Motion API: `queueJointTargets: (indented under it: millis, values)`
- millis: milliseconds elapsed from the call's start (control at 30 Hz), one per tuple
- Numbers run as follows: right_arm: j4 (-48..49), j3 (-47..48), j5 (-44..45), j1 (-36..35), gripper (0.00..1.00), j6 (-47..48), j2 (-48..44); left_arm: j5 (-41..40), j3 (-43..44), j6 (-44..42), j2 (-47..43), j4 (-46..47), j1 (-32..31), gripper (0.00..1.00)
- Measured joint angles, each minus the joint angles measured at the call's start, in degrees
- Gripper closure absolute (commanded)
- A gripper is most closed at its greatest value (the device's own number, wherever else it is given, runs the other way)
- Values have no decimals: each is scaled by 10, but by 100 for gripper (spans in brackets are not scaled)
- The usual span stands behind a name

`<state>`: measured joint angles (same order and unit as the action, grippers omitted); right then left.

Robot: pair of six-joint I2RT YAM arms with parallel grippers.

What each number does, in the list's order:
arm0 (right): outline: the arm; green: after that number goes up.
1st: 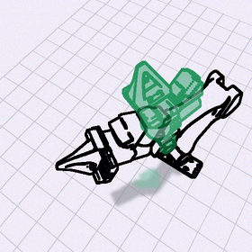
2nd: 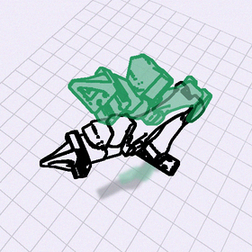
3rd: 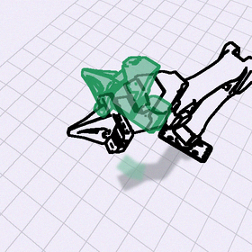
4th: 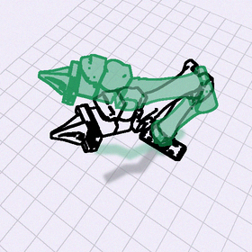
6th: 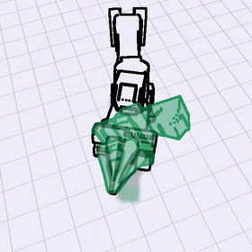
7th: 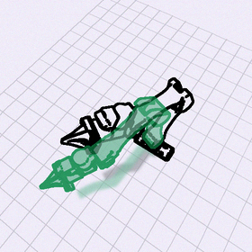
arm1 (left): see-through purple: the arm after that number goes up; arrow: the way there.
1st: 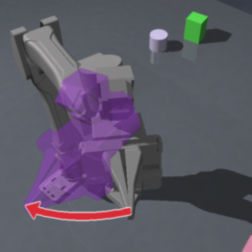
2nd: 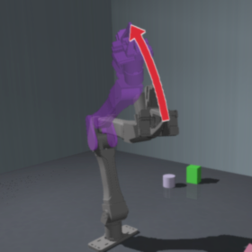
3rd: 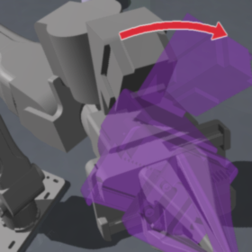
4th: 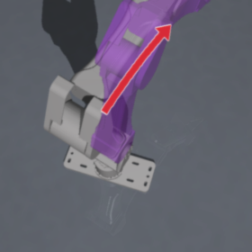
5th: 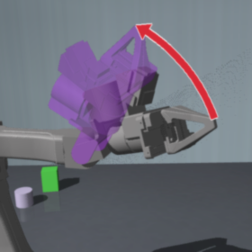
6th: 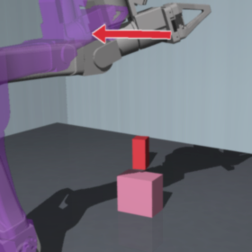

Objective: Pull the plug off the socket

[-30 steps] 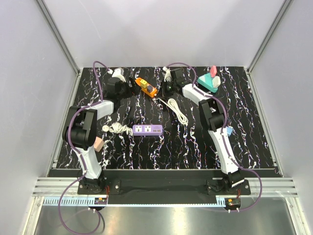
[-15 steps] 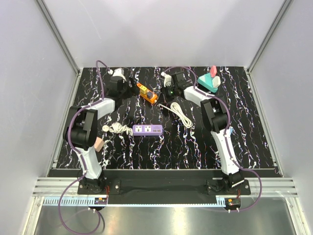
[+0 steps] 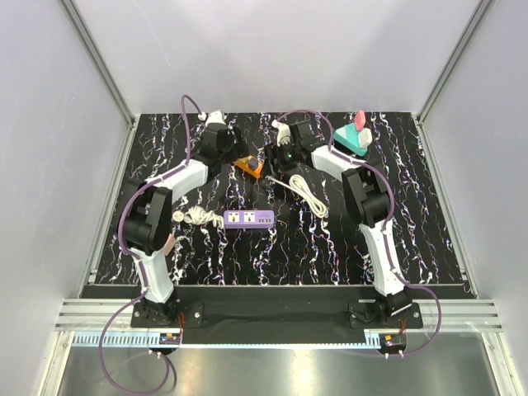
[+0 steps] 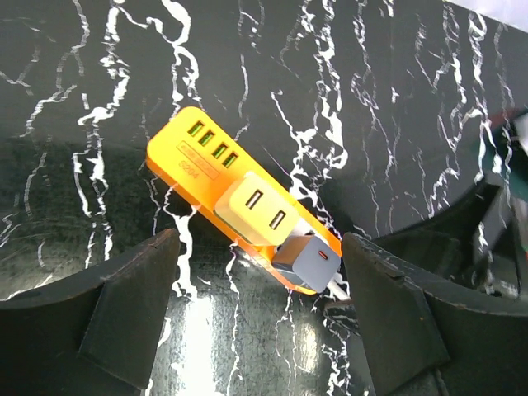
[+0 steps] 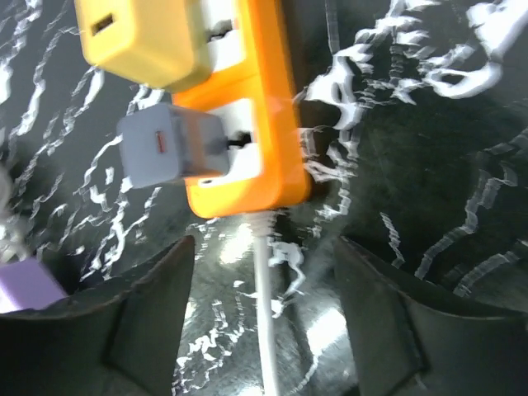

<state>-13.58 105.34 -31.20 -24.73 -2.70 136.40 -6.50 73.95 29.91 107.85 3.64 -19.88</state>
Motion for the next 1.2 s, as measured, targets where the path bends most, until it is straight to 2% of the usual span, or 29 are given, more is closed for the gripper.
queueJointTargets:
  millis: [133,300,400,433,533,567,667,733,900,1067,1200]
  values:
    - [22,-30,49,0,20,-6,-20,-37,17,9,0,-30,-10,17]
    - [55,-42,82,2,29,-52,-24,-58,29,18,0,-53,-19,17]
    - [97,-52,61,7,46,-110,-24,-58,29,11,0,-54,-19,18]
    - [113,-52,53,10,61,-130,-24,-58,29,9,-1,-54,-19,18]
    - [158,-52,39,16,75,-183,-24,-61,30,6,-4,-69,-20,17]
    - [169,-52,36,18,84,-199,-24,-62,31,8,-5,-80,-20,17]
    - [188,-52,32,22,96,-241,-24,-62,36,20,-6,-100,-21,18]
    - [195,-51,28,23,100,-262,-23,-63,42,36,-6,-120,-21,18]
    - [213,-48,13,24,100,-307,-12,-74,103,97,0,-197,-25,18]
    - [218,-49,1,24,100,-328,-5,-84,167,137,23,-234,-33,19]
    - [220,-50,-2,24,100,-335,-4,-87,181,159,41,-256,-37,23]
